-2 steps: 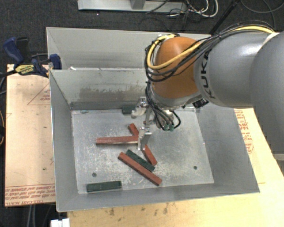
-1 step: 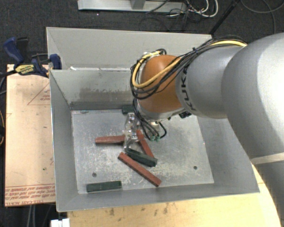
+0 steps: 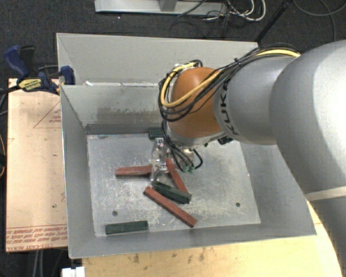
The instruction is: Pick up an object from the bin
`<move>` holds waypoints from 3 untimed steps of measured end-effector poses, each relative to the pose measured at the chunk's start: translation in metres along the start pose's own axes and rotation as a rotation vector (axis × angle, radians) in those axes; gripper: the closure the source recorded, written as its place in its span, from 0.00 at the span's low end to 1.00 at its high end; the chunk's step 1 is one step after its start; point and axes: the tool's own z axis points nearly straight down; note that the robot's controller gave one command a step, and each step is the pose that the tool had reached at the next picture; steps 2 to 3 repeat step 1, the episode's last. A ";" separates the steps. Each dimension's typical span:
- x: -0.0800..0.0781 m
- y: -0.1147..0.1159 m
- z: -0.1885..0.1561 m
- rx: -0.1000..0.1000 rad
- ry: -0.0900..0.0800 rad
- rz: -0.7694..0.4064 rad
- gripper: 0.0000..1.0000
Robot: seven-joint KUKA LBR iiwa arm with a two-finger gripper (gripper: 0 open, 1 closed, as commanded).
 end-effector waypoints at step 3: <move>0.038 -0.002 -0.149 0.006 0.020 -0.009 1.00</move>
Offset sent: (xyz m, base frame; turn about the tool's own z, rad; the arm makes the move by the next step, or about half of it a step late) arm 0.0000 0.0000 0.0000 0.0000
